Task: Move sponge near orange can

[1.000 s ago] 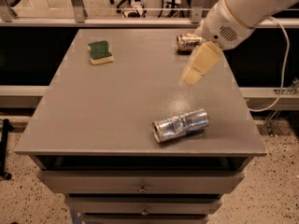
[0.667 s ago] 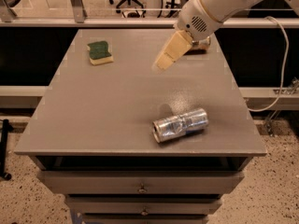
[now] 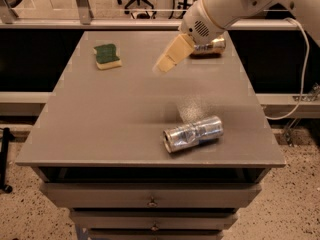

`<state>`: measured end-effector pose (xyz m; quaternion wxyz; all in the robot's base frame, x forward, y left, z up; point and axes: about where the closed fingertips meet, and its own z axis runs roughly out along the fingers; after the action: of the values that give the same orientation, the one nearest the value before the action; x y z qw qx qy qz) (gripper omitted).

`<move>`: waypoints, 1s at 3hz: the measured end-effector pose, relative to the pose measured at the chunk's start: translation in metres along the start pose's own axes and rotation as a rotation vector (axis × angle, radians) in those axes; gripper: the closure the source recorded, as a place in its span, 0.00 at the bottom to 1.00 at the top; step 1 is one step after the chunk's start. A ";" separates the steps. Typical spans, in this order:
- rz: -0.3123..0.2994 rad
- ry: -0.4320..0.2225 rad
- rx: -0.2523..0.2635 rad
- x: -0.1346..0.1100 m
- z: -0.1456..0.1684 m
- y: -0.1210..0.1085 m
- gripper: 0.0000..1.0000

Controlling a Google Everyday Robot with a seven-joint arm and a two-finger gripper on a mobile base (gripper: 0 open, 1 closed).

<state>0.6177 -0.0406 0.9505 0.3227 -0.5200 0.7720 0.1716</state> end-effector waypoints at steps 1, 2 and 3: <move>0.025 -0.067 -0.002 -0.024 0.044 -0.022 0.00; 0.070 -0.124 0.000 -0.044 0.097 -0.042 0.00; 0.111 -0.163 0.005 -0.068 0.159 -0.053 0.00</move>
Offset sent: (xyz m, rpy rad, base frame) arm 0.1335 0.1148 -0.0646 0.2231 -0.0114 -0.0964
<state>0.7339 0.0806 0.8842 0.3758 -0.4599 0.7712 0.2290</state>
